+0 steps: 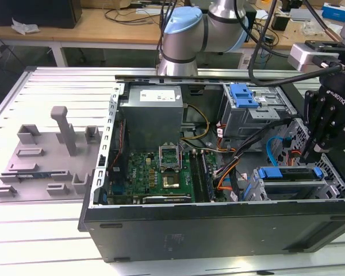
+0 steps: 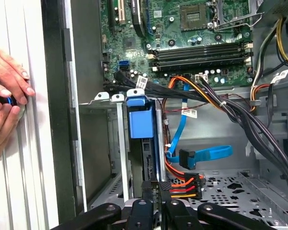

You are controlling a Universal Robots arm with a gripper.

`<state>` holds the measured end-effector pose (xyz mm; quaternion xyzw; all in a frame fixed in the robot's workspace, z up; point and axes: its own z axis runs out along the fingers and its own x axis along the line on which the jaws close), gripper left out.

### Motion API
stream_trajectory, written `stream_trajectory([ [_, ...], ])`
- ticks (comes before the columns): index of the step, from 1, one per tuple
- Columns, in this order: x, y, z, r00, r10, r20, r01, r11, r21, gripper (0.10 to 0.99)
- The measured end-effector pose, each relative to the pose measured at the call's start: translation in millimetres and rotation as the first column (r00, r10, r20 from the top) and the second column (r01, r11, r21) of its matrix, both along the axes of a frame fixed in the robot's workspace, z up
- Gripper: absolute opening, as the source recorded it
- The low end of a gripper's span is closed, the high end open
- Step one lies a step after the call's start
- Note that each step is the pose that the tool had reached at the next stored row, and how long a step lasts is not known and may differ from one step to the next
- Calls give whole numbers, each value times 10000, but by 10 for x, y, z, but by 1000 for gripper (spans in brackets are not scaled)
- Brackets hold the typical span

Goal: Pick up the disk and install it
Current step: 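Insert the first disk wire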

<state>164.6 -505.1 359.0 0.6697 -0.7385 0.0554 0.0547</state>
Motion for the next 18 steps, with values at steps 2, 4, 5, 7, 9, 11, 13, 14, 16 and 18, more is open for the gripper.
stream_trajectory([
  [2, 8, 1, -3, 10000, 1, -2, -1, 10000, -9, 165],
  [4, 11, 1, -6, 10000, -1, -2, 1, 10000, -17, 165],
  [5, 11, 0, -6, 10000, -2, -3, 2, 10000, -19, 165],
  [7, 11, 0, -6, 10000, -1, -2, 1, 10000, -19, 165],
  [9, 11, 0, -7, 10000, -1, -3, 1, 10000, -19, 165],
  [11, 12, -5, -10, 10000, 0, -3, 0, 10000, -16, 165],
  [13, 11, -9, -12, 10000, 0, -3, 0, 10000, -20, 165],
  [14, 11, -10, -14, 10000, -1, -2, 1, 10000, -22, 165],
  [16, 11, -11, -23, 10000, -1, -2, 1, 10000, -20, 165],
  [18, 10, -11, -29, 10000, -1, -3, 1, 10000, -19, 165],
])
